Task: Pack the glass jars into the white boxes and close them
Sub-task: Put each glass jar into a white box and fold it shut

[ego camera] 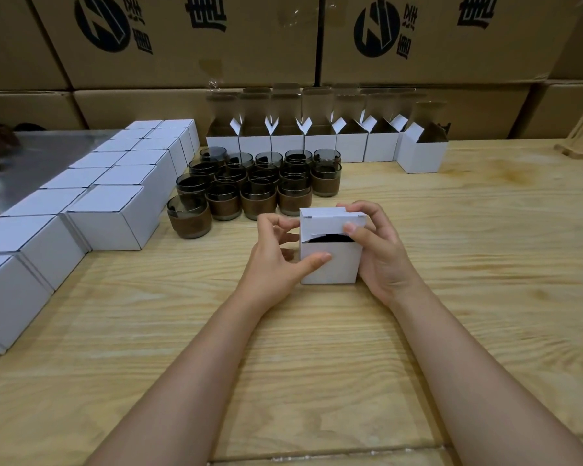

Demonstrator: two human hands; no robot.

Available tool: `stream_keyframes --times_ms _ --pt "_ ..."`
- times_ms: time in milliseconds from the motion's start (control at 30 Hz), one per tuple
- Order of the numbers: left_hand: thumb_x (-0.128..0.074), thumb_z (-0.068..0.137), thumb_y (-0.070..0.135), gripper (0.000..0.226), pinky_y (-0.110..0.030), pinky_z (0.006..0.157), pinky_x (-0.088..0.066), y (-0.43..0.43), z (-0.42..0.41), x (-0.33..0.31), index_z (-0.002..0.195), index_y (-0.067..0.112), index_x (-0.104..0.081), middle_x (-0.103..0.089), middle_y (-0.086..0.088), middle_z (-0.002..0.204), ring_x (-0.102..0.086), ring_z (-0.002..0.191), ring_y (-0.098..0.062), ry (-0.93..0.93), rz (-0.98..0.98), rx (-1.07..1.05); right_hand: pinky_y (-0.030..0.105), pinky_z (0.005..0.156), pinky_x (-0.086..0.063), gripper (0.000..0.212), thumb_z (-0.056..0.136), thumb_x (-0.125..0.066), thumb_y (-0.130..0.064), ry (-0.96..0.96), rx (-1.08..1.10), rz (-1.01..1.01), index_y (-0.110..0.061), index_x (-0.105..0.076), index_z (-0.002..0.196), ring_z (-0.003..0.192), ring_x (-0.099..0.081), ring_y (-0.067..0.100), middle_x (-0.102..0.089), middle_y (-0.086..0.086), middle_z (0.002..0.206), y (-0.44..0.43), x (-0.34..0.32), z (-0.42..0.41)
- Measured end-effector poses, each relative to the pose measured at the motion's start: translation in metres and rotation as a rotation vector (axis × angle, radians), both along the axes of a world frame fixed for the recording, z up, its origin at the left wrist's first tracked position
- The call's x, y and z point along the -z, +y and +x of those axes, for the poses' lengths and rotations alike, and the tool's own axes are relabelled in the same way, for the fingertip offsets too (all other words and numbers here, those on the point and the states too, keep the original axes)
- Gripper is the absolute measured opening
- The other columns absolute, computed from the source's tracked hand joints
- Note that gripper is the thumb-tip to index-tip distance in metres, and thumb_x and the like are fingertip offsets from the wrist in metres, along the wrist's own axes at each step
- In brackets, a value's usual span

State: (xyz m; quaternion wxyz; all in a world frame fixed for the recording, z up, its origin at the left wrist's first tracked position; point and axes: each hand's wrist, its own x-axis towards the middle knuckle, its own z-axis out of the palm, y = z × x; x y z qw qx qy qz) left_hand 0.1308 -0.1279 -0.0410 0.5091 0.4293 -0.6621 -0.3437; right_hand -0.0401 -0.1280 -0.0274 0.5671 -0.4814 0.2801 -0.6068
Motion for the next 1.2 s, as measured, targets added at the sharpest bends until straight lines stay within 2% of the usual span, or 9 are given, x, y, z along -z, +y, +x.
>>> stream_keyframes --times_ms 167,300,400,567,733,767,900,1067,1200 --pt "-0.077 0.057 0.054 0.055 -0.044 0.094 -0.051 0.002 0.000 -0.002 0.086 0.053 -0.030 -0.056 0.007 0.126 -0.055 0.119 -0.011 0.006 0.039 0.013 0.036 0.082 -0.050 0.021 0.072 -0.063 -0.006 0.002 -0.014 0.003 -0.025 -0.063 0.081 0.106 -0.054 0.024 -0.054 0.009 0.123 0.001 0.000 -0.001" --pt "-0.084 0.065 0.043 0.063 -0.037 0.090 -0.053 0.001 0.000 -0.001 0.099 0.046 -0.031 -0.057 0.005 0.126 -0.057 0.116 -0.010 0.006 0.015 0.026 0.041 0.089 -0.042 0.020 0.071 -0.061 -0.003 0.034 -0.018 0.006 -0.016 -0.056 0.086 0.109 -0.050 0.026 -0.051 0.011 0.123 0.002 0.001 -0.004" --pt "-0.078 0.067 0.046 0.064 -0.026 0.084 -0.053 0.003 0.000 -0.003 0.110 0.060 -0.032 -0.057 0.010 0.128 -0.057 0.113 -0.009 -0.020 -0.027 0.058 0.042 0.088 -0.038 0.020 0.070 -0.059 -0.003 0.074 -0.021 0.000 -0.012 -0.052 0.086 0.107 -0.048 0.027 -0.049 0.013 0.120 0.003 0.001 -0.004" --pt "-0.074 0.076 0.039 0.036 -0.041 0.091 -0.053 0.005 -0.001 -0.001 0.099 0.058 -0.053 -0.040 0.013 0.141 -0.049 0.125 -0.010 -0.115 -0.105 0.015 0.034 0.074 -0.038 0.008 0.074 -0.053 -0.014 0.090 -0.023 0.028 -0.009 -0.050 0.080 0.095 -0.045 0.025 -0.046 0.009 0.105 0.002 -0.001 -0.001" --pt "-0.058 0.090 0.038 0.014 -0.030 0.105 -0.036 0.003 -0.002 -0.003 0.094 0.028 -0.067 -0.042 0.052 0.116 -0.029 0.137 0.008 -0.144 -0.212 -0.074 0.026 0.063 -0.038 0.009 0.077 -0.050 -0.010 0.128 0.007 0.058 -0.016 -0.055 0.072 0.085 -0.051 0.016 -0.050 0.000 0.102 0.000 0.001 0.000" --pt "-0.056 0.094 0.034 0.019 -0.031 0.108 -0.034 0.003 -0.003 -0.004 0.094 0.020 -0.069 -0.045 0.050 0.117 -0.030 0.137 0.006 -0.179 -0.257 -0.105 0.024 0.062 -0.039 0.009 0.077 -0.050 -0.011 0.138 0.002 0.055 -0.017 -0.057 0.073 0.083 -0.054 0.012 -0.052 -0.003 0.102 -0.001 0.001 -0.001" --pt "-0.052 0.096 0.029 0.029 -0.040 0.099 -0.036 0.010 -0.005 -0.006 0.101 0.012 -0.074 -0.054 -0.009 0.138 -0.050 0.130 -0.024 -0.555 -0.654 -0.336 0.024 0.074 -0.048 0.024 0.076 -0.057 -0.016 0.137 -0.018 0.020 -0.020 -0.063 0.099 0.089 -0.060 0.007 -0.062 -0.010 0.106 -0.001 0.004 -0.003" --pt "-0.057 0.088 0.051 0.043 -0.043 0.097 -0.044 0.025 -0.012 -0.012 0.098 0.013 -0.073 -0.072 0.000 0.104 -0.067 0.100 -0.018 -0.858 -0.789 -0.452 0.034 0.103 -0.043 0.060 0.082 -0.066 -0.032 0.230 -0.065 0.011 -0.027 -0.042 0.137 0.125 -0.051 0.015 -0.054 0.000 0.135 0.000 0.003 0.006" --pt "-0.067 0.077 0.038 0.030 -0.034 0.072 -0.047 0.030 0.005 -0.020 0.076 0.009 -0.064 -0.066 -0.005 0.079 -0.063 0.072 -0.027 -0.917 -0.743 -0.581 0.037 0.111 -0.033 0.065 0.082 -0.051 -0.044 0.176 -0.063 0.139 -0.028 -0.035 0.143 0.132 -0.043 0.016 -0.054 0.001 0.135 -0.003 0.002 0.004"
